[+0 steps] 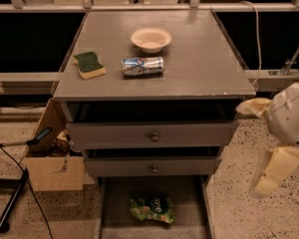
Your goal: Pick green rice chip bag from bottom drawer and place on counter
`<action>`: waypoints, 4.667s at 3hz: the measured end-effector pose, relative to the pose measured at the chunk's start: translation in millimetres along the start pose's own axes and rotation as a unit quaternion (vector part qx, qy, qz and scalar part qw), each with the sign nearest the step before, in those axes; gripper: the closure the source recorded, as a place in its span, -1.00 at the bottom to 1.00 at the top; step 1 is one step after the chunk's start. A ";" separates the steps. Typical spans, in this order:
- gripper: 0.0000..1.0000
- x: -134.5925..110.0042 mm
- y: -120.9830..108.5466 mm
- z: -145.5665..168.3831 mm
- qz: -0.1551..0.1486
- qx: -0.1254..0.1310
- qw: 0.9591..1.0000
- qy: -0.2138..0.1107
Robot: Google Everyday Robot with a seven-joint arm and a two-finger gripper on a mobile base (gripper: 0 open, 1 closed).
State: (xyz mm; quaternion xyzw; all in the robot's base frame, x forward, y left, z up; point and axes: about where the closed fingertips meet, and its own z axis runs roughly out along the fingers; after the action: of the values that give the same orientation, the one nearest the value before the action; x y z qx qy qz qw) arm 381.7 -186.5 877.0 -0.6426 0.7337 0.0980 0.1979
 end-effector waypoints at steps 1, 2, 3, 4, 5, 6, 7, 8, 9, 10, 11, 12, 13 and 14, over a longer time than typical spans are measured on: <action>-1.00 3.9 17.8 45.0 -0.043 -0.049 0.996 -0.063; -1.00 -2.4 19.4 122.9 -0.061 -0.073 0.991 -0.092; -1.00 -3.2 19.5 125.4 -0.056 -0.069 0.992 -0.090; -1.00 -6.5 24.2 131.4 -0.047 -0.065 0.993 -0.088; -1.00 0.6 8.2 171.3 -0.010 -0.064 0.994 -0.085; -1.00 28.1 -13.2 208.5 0.024 -0.043 0.996 -0.079; -1.00 61.7 -25.5 230.6 0.045 -0.019 0.995 -0.088; -1.00 74.6 -20.7 228.3 0.051 -0.013 0.992 -0.112; -1.00 74.8 -19.0 233.6 0.053 -0.016 0.992 -0.114; -1.00 68.8 -10.7 273.0 0.065 -0.040 0.990 -0.122; -1.00 85.3 6.4 343.4 0.130 -0.075 0.981 -0.124; -1.00 108.5 13.1 406.9 0.186 -0.078 0.971 -0.129; -1.00 118.5 14.5 433.6 0.211 -0.071 0.965 -0.137; -1.00 118.5 15.4 434.1 0.211 -0.070 0.965 -0.137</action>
Offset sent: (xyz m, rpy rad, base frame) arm 0.0065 0.0716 -0.1418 0.2996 0.0634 0.2585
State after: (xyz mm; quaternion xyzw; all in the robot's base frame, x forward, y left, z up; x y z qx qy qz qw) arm 426.6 -118.4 434.2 -0.4657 0.8101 0.2757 0.2254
